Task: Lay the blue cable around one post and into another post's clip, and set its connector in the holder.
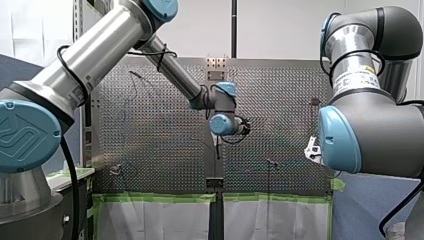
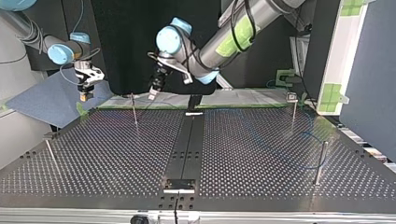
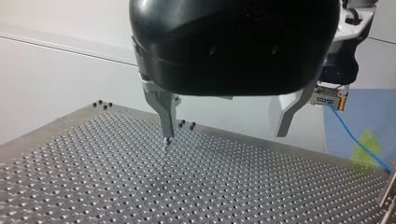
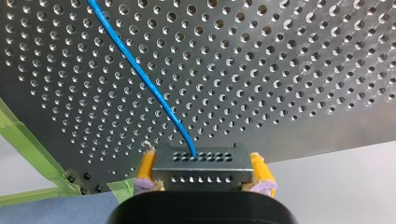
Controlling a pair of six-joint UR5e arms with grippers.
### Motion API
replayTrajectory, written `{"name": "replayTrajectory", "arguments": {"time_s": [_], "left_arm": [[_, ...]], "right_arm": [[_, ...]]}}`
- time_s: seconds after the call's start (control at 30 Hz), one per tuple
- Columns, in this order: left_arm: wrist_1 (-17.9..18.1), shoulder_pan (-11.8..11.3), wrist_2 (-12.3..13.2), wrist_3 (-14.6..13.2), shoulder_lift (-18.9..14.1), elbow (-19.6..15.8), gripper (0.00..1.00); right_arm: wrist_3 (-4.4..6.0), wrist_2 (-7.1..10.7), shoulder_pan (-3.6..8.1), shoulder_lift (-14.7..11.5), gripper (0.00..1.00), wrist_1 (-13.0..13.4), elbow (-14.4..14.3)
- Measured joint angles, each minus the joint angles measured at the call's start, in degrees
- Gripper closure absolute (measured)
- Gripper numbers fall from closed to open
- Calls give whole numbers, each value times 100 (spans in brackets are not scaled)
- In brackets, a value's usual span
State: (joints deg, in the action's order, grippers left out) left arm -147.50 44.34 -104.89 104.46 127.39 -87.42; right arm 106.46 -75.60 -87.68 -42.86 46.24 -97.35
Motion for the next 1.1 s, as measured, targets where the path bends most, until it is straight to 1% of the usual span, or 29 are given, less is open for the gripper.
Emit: {"name": "replayTrajectory", "arguments": {"time_s": [0.37, 0.53, 0.63, 0.9, 1.1], "left_arm": [[-4, -15, 0, -33, -619, -619, 0], [-7, -17, -9, -39, -852, -854, 0], [-4, -21, -88, -47, -1001, -1002, 0], [-6, -43, -518, -134, -1488, -1487, 0], [22, -46, -603, -155, -1869, -1869, 0]], "right_arm": [[3, 43, 2, 6, 53, 6, 0], [0, 52, 1, 7, 53, -7, 0], [-2, 53, 0, 8, 53, -14, 0], [-2, 53, -15, 9, 53, 8, 0], [-3, 53, -19, 9, 53, 8, -1]]}}
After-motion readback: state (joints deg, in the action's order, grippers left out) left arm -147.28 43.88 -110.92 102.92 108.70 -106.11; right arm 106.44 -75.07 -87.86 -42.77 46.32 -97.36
